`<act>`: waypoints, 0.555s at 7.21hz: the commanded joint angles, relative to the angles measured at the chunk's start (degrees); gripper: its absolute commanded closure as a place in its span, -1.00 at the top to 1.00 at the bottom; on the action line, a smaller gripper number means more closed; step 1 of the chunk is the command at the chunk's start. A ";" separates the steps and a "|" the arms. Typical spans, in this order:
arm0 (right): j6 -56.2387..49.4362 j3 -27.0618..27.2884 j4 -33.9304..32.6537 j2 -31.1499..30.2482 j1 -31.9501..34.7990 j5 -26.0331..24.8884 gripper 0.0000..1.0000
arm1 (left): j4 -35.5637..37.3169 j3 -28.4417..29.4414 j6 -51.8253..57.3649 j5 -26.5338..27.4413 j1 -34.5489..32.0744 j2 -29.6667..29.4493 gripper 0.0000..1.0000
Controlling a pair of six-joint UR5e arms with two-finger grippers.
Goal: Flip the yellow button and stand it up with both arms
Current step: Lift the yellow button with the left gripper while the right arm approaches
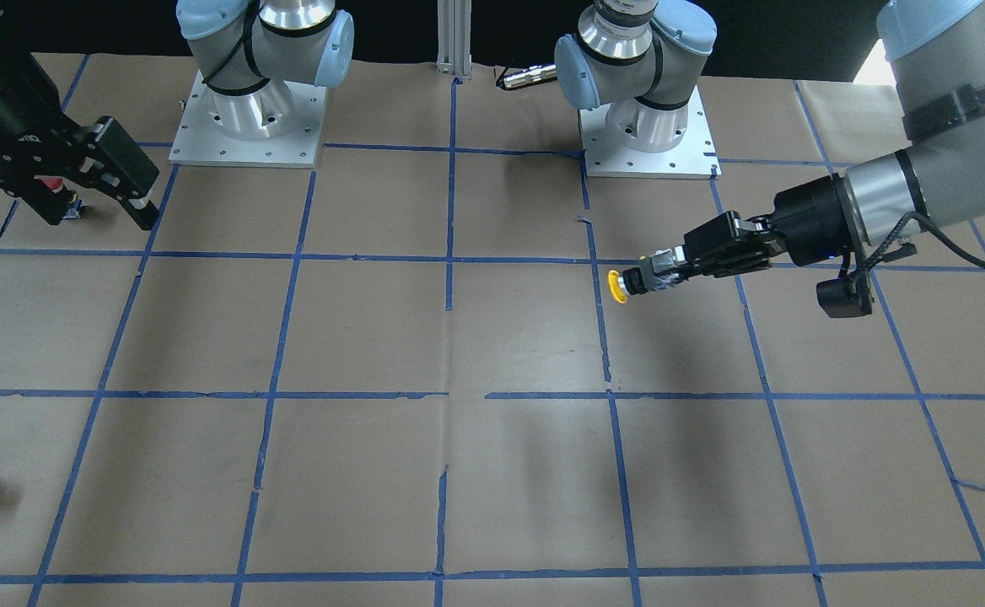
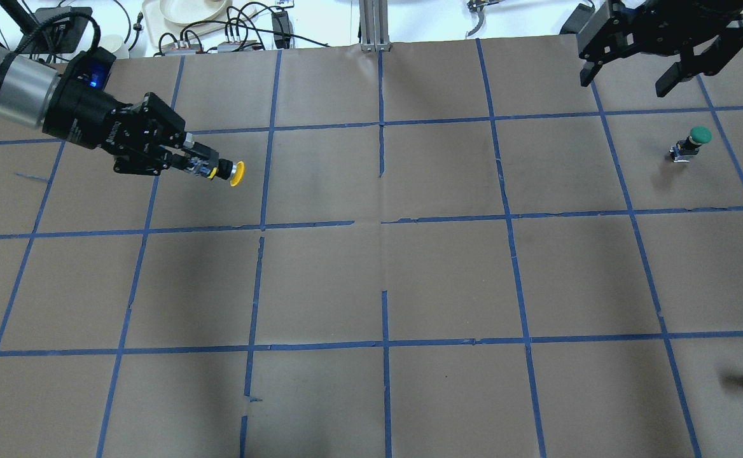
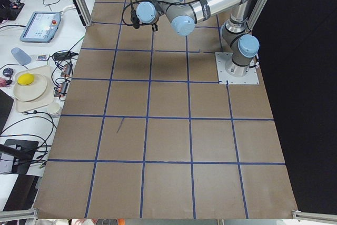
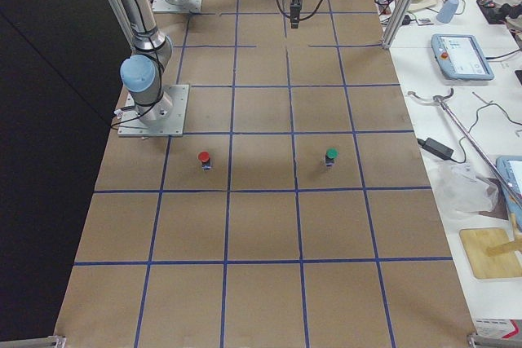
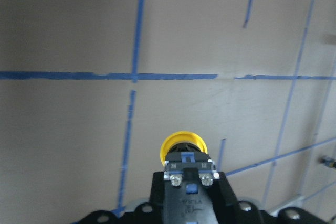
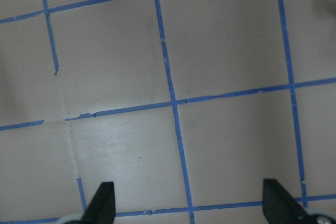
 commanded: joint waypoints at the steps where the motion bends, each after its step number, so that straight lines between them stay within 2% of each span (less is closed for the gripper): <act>1: -4.65 0.63 13.48 0.39 -10.22 19.17 1.00 | -4.11 -0.70 -7.27 -17.99 -5.39 0.58 -0.94; 2: -7.91 0.72 21.31 0.48 -12.79 25.97 1.00 | -4.90 -1.32 -10.17 -26.68 -8.20 0.75 -0.94; 3: -8.64 0.72 23.04 0.57 -12.99 29.69 1.00 | -5.08 -1.76 -13.60 -33.73 -10.15 1.28 -0.94; 4: -8.73 1.59 24.45 0.92 -12.90 35.65 1.00 | -5.08 -2.89 -16.07 -38.84 -12.86 2.07 -0.94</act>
